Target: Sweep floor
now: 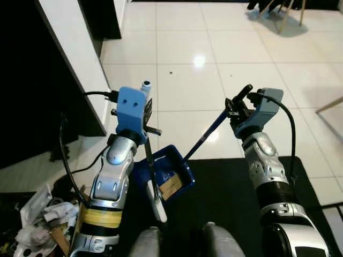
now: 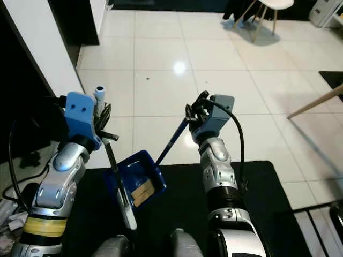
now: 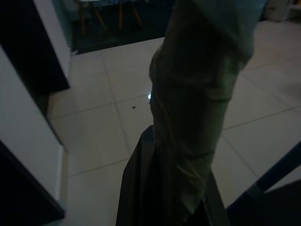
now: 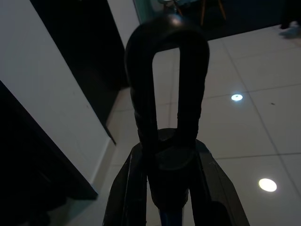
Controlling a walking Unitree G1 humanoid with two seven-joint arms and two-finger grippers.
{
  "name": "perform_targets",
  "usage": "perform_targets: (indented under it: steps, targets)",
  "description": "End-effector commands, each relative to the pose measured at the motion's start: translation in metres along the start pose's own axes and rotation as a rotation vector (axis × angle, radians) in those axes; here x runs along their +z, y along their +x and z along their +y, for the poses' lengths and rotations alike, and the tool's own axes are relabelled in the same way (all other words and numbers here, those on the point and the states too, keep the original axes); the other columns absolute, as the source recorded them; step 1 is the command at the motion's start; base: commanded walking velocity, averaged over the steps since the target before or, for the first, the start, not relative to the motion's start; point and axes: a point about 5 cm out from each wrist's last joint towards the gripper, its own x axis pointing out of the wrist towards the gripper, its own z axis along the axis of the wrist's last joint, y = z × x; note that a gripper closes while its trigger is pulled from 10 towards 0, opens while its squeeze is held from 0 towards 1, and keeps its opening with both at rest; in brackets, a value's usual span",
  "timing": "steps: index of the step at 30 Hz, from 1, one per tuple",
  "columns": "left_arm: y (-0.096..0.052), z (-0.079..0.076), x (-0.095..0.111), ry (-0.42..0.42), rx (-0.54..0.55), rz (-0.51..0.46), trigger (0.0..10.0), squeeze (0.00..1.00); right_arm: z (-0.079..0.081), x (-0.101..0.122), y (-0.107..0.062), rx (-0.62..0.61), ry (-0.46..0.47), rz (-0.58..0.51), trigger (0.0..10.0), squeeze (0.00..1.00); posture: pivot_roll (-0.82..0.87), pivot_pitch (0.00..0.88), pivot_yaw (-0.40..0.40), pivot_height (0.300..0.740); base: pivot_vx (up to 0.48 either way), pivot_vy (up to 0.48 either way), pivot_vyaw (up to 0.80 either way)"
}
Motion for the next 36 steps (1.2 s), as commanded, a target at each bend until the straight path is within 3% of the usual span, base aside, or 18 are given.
perform_targets:
  steps: [1, 7, 20, 36]
  targets:
    - [0.0001, -0.0041, 0.0034, -0.014, -0.016, -0.022, 10.0, 0.00, -0.0004, 0.0088, 0.0017, 0.001, 0.049, -0.049, 10.0, 0.00, 0.04, 0.099, -0.025, 0.740, 0.382, 0.000, 0.00]
    - [-0.0001, -0.0038, 0.0026, -0.016, -0.011, -0.015, 10.0, 0.00, -0.0013, 0.0095, 0.0018, 0.000, 0.047, -0.051, 10.0, 0.00, 0.04, 0.101, -0.026, 0.740, 0.347, 0.000, 0.00]
    - [-0.0003, -0.0024, 0.0016, -0.028, 0.013, -0.005, 10.0, 0.00, -0.0010, 0.0110, 0.0026, 0.008, 0.030, -0.052, 10.0, 0.00, 0.04, 0.102, -0.025, 0.740, 0.000, 0.000, 0.00]
    - [-0.0002, -0.0033, 0.0023, -0.023, 0.006, -0.007, 10.0, 0.00, -0.0014, 0.0109, 0.0035, 0.005, 0.024, -0.045, 10.0, 0.00, 0.04, 0.103, -0.025, 0.740, 0.000, 0.000, 0.77]
